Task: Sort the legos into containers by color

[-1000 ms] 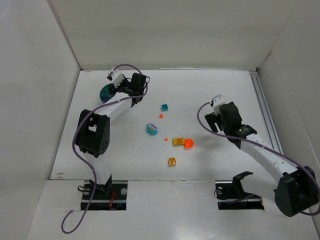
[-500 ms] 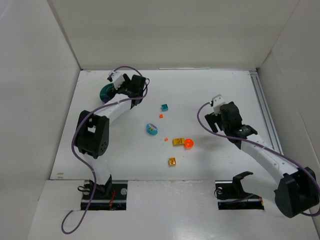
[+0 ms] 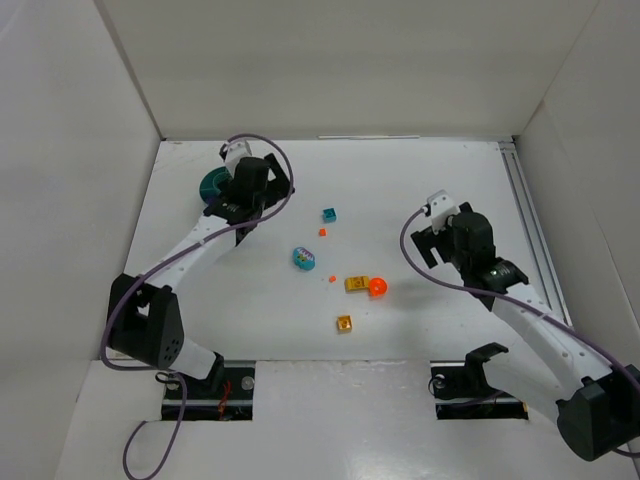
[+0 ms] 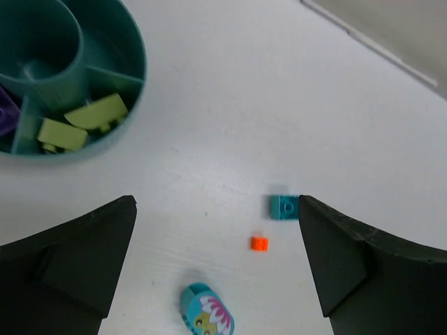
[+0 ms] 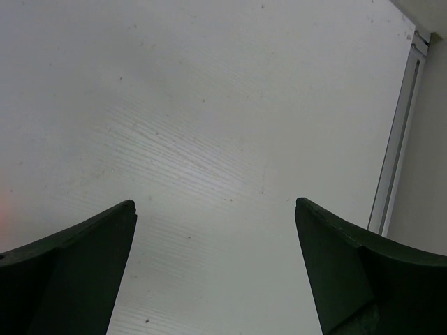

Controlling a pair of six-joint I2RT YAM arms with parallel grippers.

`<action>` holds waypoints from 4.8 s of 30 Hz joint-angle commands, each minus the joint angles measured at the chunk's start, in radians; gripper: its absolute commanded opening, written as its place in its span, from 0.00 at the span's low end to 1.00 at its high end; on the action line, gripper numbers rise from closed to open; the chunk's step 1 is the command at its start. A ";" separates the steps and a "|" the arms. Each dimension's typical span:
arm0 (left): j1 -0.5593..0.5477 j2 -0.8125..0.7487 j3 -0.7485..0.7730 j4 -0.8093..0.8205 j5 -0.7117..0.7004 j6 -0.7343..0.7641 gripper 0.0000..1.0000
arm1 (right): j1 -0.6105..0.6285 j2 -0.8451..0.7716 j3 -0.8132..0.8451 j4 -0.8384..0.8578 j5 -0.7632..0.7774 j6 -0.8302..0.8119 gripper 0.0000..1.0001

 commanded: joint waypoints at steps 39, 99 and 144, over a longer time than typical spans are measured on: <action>-0.180 0.199 -0.188 -0.087 0.212 -0.303 0.67 | 0.004 -0.093 -0.086 -0.006 0.003 0.047 1.00; 0.156 0.388 0.431 -0.227 -0.639 -0.092 0.37 | 0.004 -0.114 -0.064 -0.026 0.089 0.056 1.00; -0.177 0.566 0.461 0.014 0.238 0.398 0.90 | -0.069 -0.042 0.058 -0.079 0.063 0.160 1.00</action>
